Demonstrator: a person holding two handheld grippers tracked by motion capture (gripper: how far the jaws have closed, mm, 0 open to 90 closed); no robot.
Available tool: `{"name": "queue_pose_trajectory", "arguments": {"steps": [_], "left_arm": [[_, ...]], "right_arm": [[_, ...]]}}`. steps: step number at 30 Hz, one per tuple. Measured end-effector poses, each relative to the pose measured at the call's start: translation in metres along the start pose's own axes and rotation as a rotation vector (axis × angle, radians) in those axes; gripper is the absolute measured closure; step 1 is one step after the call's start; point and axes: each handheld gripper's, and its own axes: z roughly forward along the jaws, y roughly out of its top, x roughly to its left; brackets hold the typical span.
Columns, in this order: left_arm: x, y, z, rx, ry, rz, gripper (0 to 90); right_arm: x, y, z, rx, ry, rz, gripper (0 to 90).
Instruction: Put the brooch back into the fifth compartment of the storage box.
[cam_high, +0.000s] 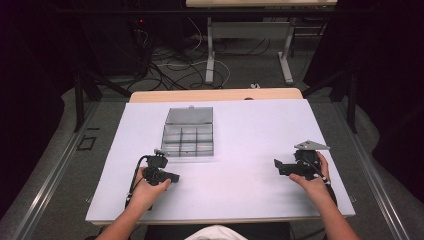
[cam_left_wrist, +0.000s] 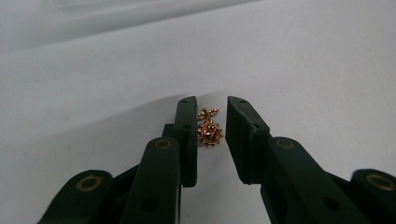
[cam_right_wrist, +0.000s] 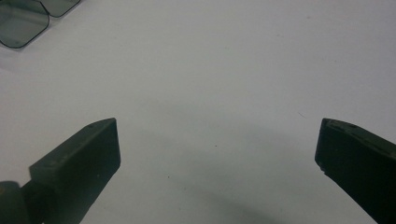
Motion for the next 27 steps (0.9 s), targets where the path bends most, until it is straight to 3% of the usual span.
{"name": "queue_pose_trajectory", "arguments": {"steps": [13, 27], "left_arm": [[-0.0016, -0.0007, 0.0009, -0.004, 0.021, 0.009, 78.4], [0.0013, -0.0011, -0.0002, -0.007, 0.0, -0.002, 78.7]], "right_arm": [[0.0005, -0.0001, 0.0006, 0.004, 0.002, -0.005, 0.0], [-0.0002, -0.0002, 0.0004, 0.004, 0.0, -0.007, 0.0]]}}
